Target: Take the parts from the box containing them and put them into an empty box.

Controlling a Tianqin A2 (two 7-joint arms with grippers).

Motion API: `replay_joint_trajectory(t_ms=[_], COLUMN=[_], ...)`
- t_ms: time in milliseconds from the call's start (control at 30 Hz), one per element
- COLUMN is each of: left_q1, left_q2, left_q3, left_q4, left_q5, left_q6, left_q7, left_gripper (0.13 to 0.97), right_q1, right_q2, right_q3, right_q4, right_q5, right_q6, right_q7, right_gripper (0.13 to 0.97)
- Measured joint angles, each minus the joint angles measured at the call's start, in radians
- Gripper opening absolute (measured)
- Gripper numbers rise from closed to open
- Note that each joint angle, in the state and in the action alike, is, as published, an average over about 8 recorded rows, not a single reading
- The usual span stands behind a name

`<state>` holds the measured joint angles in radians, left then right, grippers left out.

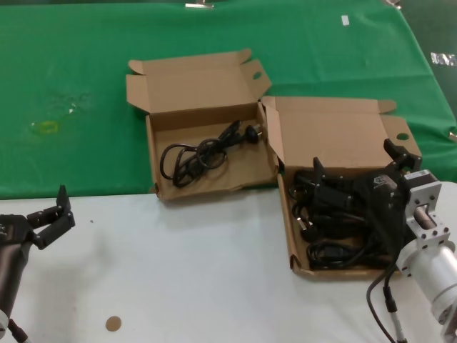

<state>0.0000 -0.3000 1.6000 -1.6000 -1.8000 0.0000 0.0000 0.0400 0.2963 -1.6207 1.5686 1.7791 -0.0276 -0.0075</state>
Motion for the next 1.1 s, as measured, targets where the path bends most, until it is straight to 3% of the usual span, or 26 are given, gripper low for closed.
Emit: replay_joint_trajectory(t_ms=[1100], left_q1=[0.000], left_q2=[0.000], left_q3=[0.000], left_q4=[0.000], left_q5=[0.000], left_q6=[0.000], left_q7=[0.000], left_gripper=[0.966], right_q1=[0.000], right_q2=[0.000], right_q3=[0.000], right_q4=[0.000], right_q5=[0.000], right_q6=[0.000], right_q7=[0.000], right_gripper=[0.966])
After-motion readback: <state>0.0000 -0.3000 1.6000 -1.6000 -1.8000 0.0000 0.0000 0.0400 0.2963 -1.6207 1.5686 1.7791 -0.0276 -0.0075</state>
